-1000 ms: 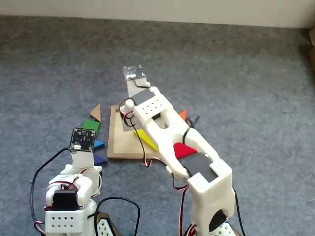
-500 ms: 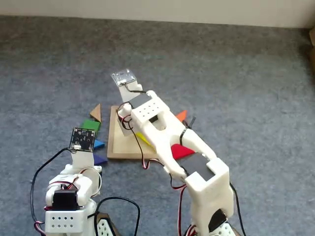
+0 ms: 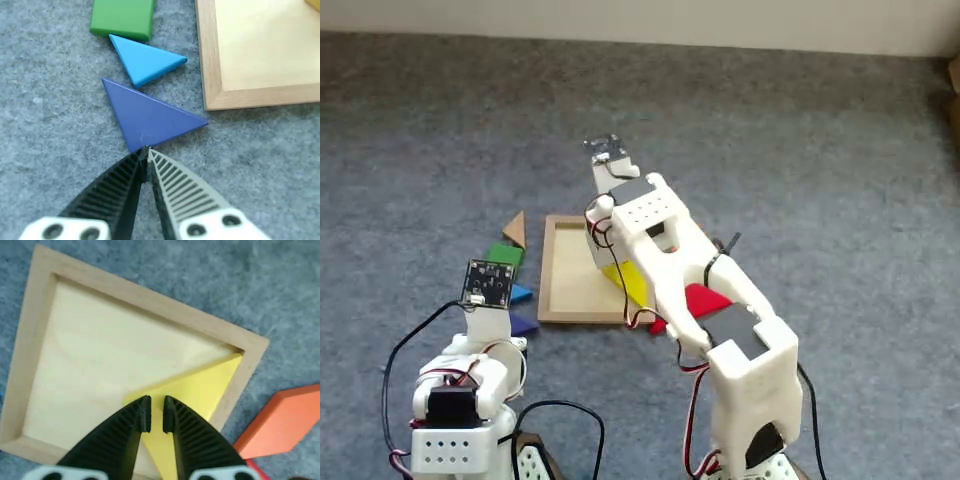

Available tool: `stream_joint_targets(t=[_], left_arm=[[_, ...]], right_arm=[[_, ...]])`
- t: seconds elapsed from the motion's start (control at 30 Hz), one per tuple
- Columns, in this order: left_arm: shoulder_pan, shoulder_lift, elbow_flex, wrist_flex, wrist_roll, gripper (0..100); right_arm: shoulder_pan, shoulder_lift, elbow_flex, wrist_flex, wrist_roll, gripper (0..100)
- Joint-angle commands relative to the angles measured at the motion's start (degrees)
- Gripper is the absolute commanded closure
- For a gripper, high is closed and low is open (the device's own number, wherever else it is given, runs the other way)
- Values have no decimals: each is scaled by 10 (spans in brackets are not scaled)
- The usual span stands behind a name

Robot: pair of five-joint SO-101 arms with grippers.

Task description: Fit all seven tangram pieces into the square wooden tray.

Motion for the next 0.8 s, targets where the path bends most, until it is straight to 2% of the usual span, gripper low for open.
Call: stream_joint_targets(t=[0.0,0.2,0.43,0.6,0.77], left_arm=[[-8,-15,11,2,4,994],[-8,-15,11,2,4,994],[-8,-15,11,2,4,994],[-8,-15,11,2,4,994],[-8,-15,11,2,4,994]], right_arm=[[14,-25,-5,7,7,939],[16,-160,3,10,8,939],[46,-311,109,60,8,940],[54,-320,220,9,70,940],[51,-320,307,-69,80,940]])
